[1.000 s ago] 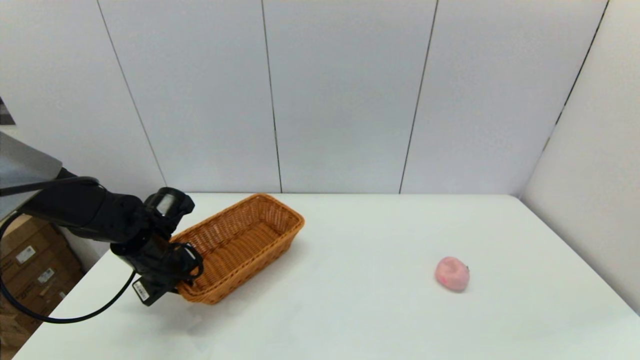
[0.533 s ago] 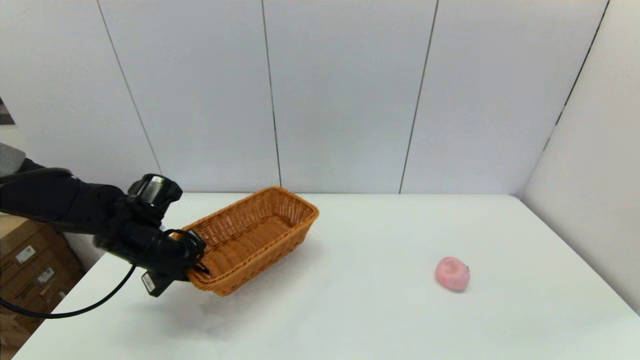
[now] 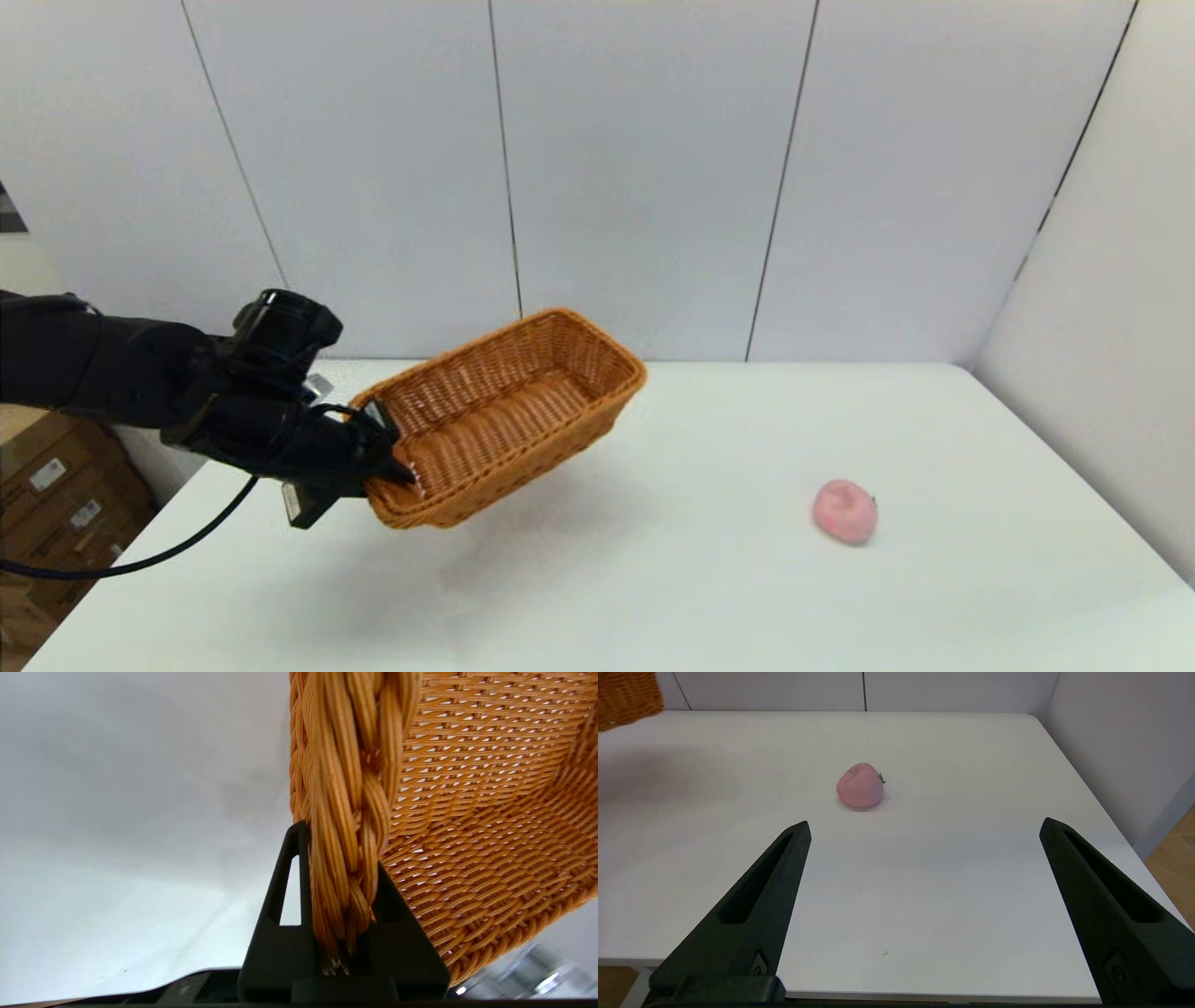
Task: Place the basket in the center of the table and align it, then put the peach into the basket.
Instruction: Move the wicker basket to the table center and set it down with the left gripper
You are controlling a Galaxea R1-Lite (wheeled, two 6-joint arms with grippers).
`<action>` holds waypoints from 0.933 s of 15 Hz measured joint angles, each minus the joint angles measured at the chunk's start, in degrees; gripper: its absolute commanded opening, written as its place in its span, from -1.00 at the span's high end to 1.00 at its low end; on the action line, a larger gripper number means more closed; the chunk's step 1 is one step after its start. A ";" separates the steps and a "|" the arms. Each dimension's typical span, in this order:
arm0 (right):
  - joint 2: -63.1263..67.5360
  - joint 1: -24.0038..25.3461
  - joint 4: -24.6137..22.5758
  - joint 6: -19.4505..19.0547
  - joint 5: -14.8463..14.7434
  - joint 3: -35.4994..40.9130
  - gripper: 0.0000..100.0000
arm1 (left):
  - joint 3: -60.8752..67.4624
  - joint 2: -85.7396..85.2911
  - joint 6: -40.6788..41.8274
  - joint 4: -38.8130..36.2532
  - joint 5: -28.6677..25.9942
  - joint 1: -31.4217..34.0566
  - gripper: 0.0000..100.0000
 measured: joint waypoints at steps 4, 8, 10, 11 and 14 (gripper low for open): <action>0.00 0.02 -0.02 0.00 0.02 0.00 -1.00 | -5.81 0.38 9.92 9.41 0.10 -8.02 1.00; 0.00 0.02 0.02 0.00 0.02 0.00 -1.00 | -7.86 3.36 19.16 14.47 0.11 -12.28 1.00; 0.02 0.02 0.02 0.00 -0.02 0.00 -1.00 | -8.24 5.95 19.96 14.29 0.07 -12.85 1.00; 0.02 -0.01 0.02 0.00 0.00 0.00 -1.00 | -8.83 7.34 20.29 14.25 -0.04 -13.00 1.00; 0.00 0.00 0.05 0.00 0.00 0.00 -1.00 | -11.75 10.93 19.82 14.23 -0.76 -13.87 1.00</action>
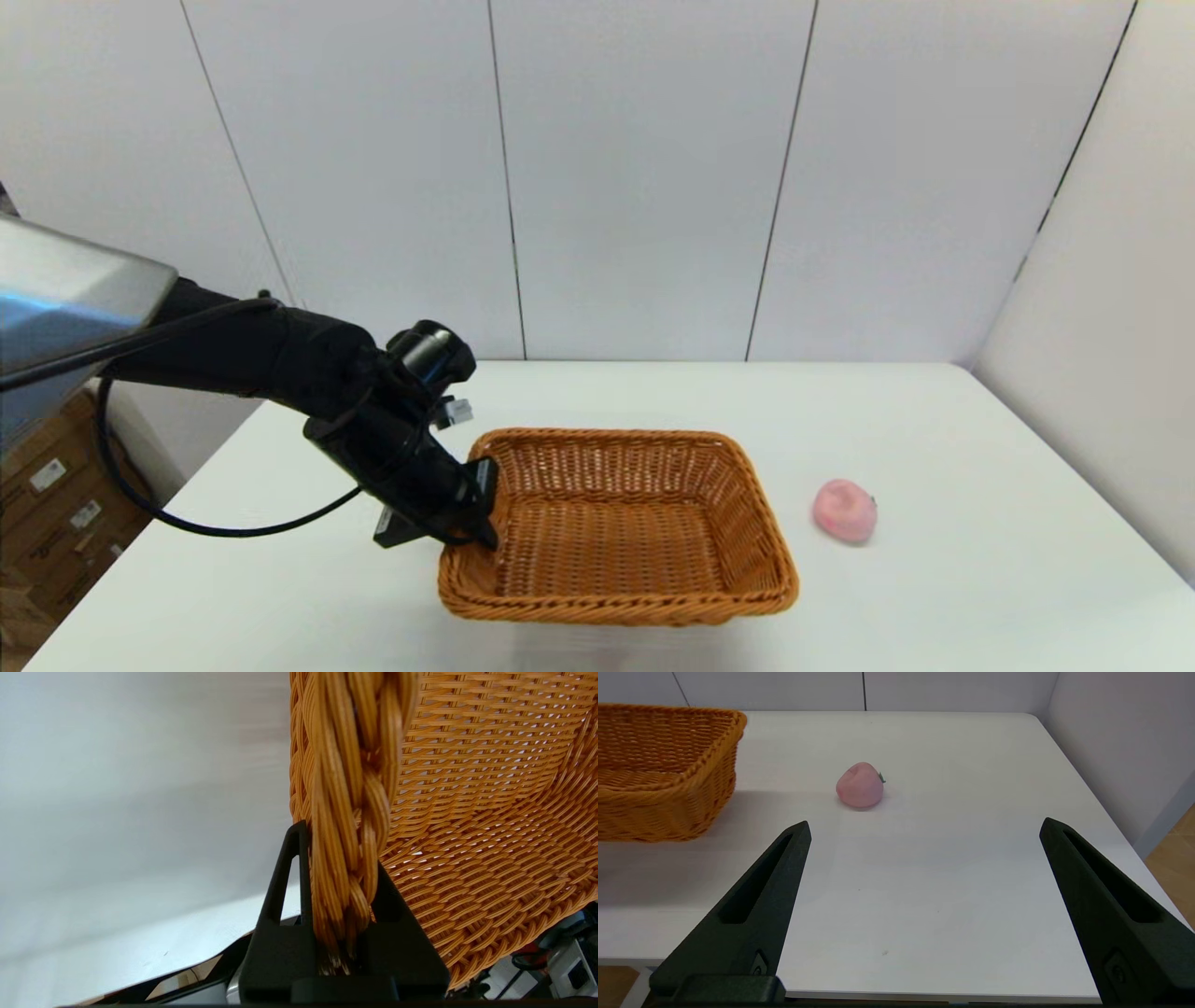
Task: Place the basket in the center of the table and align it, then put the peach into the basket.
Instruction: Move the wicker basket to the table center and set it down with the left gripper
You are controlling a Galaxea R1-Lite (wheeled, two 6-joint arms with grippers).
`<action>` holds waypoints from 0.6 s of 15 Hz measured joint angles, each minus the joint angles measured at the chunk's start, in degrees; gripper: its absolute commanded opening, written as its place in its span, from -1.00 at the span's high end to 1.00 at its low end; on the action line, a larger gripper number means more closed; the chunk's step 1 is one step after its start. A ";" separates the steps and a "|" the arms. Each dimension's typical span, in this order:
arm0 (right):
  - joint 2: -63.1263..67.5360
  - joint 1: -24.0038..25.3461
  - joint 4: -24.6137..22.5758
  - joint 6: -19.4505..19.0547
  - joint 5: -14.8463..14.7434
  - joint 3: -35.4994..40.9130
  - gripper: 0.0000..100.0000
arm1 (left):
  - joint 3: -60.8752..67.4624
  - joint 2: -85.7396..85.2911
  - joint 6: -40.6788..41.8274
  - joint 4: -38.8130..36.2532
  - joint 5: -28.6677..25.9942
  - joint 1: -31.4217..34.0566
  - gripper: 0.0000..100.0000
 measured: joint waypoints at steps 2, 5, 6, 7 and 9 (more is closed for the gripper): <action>0.00 0.00 0.00 0.00 0.02 0.00 -1.00 | -1.54 1.89 -0.16 -0.02 -0.07 -0.93 1.00; 0.00 0.02 0.00 0.00 0.00 0.00 -1.00 | -3.80 4.61 -0.88 -0.05 -0.11 -1.34 1.00; 0.02 0.02 0.00 0.00 0.00 0.00 -1.00 | -4.21 5.35 -1.00 -0.11 -0.13 -1.56 1.00; 0.07 0.02 0.00 -0.02 0.02 0.00 -1.00 | -4.49 6.01 -1.35 -0.07 -0.16 -1.68 -1.00; 0.07 0.02 0.00 0.00 0.00 0.00 -1.00 | -4.93 6.95 -2.07 -0.27 -0.10 -1.73 -1.00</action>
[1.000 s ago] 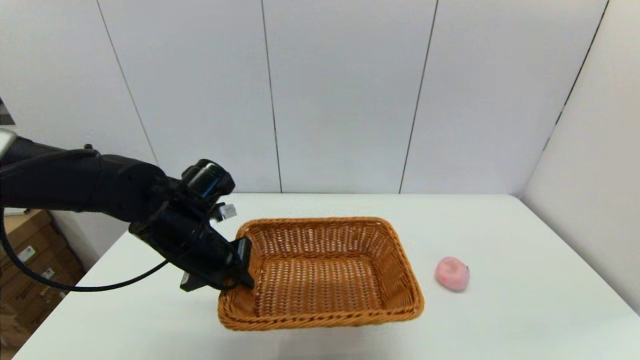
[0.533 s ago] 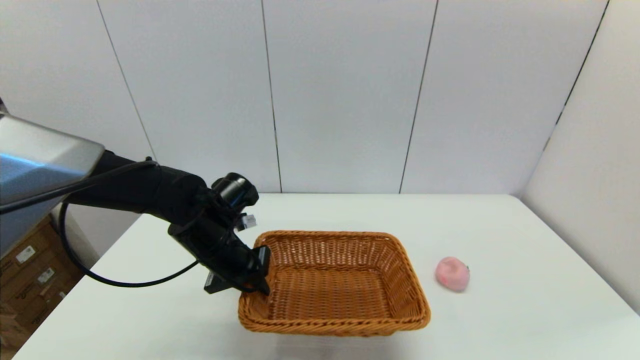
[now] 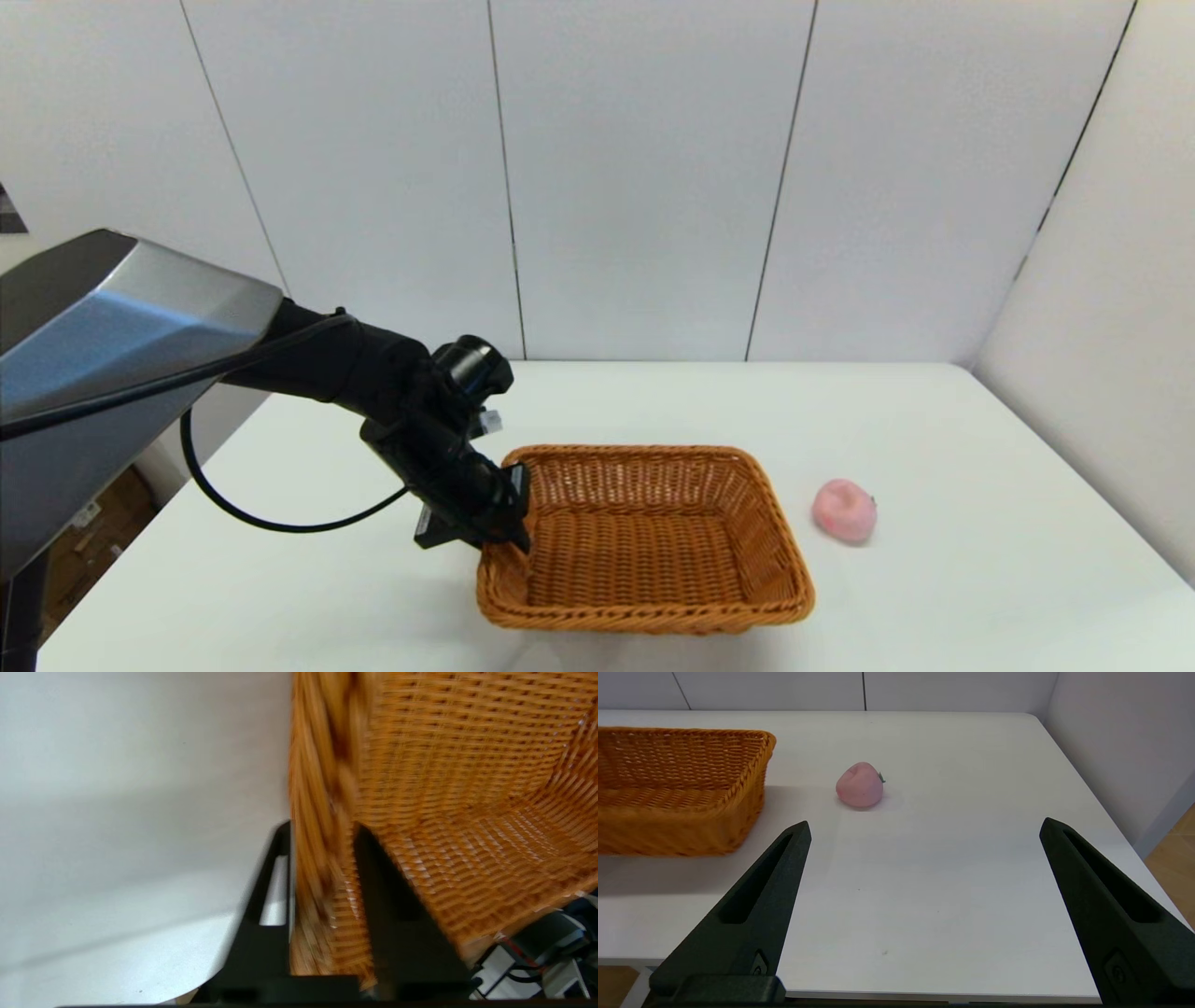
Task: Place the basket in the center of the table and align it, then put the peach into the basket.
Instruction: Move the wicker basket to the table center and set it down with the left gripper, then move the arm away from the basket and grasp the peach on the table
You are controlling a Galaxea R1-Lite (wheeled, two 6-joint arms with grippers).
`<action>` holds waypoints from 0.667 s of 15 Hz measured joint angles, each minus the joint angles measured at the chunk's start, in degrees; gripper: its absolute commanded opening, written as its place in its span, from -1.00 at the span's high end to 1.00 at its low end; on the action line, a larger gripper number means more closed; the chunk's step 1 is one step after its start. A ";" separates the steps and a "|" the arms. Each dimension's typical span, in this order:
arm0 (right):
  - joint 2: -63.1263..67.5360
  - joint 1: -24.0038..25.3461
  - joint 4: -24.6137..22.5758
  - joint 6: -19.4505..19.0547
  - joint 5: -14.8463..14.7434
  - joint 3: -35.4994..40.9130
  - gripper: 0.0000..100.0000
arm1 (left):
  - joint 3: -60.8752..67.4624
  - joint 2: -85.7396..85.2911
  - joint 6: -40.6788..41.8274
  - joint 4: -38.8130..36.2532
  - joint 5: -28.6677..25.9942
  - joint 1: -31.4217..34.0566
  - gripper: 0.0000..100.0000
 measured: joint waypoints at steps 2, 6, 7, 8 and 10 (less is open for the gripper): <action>0.00 0.00 0.00 0.00 0.00 0.00 -1.00 | -0.30 0.67 -0.02 0.02 0.18 0.00 -1.00; 0.00 0.00 0.00 0.00 0.00 0.00 -1.00 | -0.41 0.15 0.26 0.44 1.93 0.16 -1.00; 0.00 0.00 0.00 0.00 0.00 0.00 -1.00 | -0.41 -0.77 0.41 0.60 2.91 0.33 -1.00; 0.00 -0.02 0.00 0.00 0.00 0.00 -1.00 | -0.44 -1.95 0.61 0.71 4.01 0.68 -1.00; 0.00 0.00 0.00 -0.02 0.00 0.00 -1.00 | -1.05 -4.63 0.89 0.90 7.49 1.93 -1.00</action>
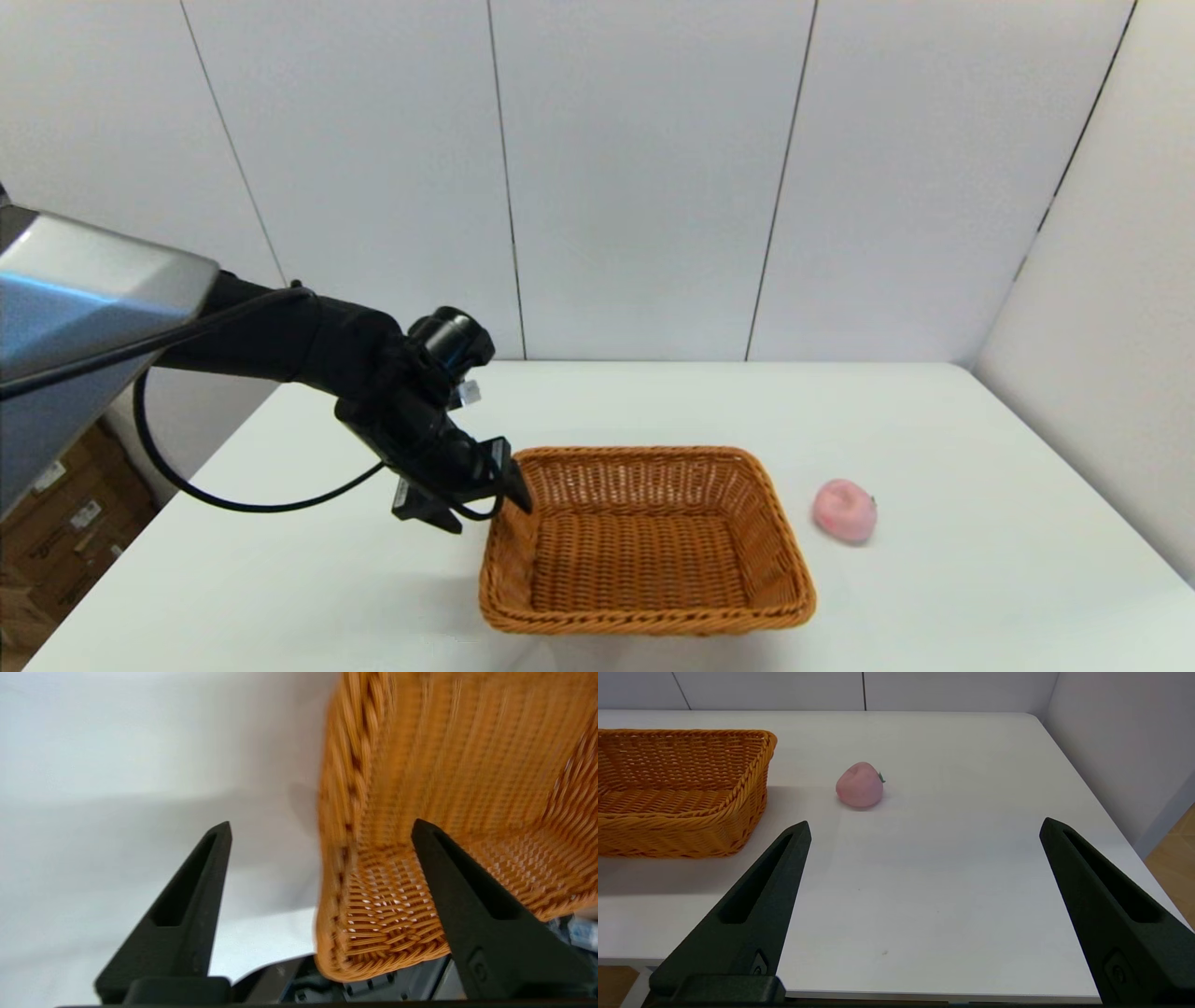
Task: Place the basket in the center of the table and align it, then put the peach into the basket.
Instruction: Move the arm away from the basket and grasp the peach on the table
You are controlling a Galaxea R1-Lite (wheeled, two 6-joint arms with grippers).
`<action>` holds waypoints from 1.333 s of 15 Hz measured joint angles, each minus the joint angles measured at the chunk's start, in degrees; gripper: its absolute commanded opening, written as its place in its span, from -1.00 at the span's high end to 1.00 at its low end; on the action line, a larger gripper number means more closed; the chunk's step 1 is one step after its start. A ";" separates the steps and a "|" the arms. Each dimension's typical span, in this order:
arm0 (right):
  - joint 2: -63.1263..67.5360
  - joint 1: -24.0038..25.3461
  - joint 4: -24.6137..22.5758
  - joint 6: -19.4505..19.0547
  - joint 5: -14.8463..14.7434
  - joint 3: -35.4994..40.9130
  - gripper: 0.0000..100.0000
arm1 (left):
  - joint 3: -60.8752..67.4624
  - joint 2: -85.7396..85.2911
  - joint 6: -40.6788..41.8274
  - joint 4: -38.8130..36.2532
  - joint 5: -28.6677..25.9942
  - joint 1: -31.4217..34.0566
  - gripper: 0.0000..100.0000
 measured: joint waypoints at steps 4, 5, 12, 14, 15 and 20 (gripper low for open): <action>0.00 0.00 -0.02 0.02 0.00 0.00 -1.00 | -0.55 -6.28 3.69 1.57 2.16 6.75 -1.00; 0.00 0.00 -0.02 0.02 0.00 0.00 -1.00 | -0.55 -8.34 5.10 2.84 2.21 9.35 -1.00; 0.00 0.00 0.00 0.02 0.00 0.00 -1.00 | 7.41 -30.45 12.53 8.90 5.08 20.89 -1.00; 0.00 0.00 -0.02 0.00 0.00 0.00 -1.00 | 13.15 -39.35 13.18 9.29 8.00 21.37 -1.00; 0.00 0.00 -0.02 0.02 0.00 0.00 -1.00 | 16.10 -43.70 13.31 9.44 9.26 21.42 -1.00; 0.00 0.00 -0.07 0.02 0.00 0.00 -1.00 | 30.95 -64.55 13.51 9.79 14.10 21.39 -1.00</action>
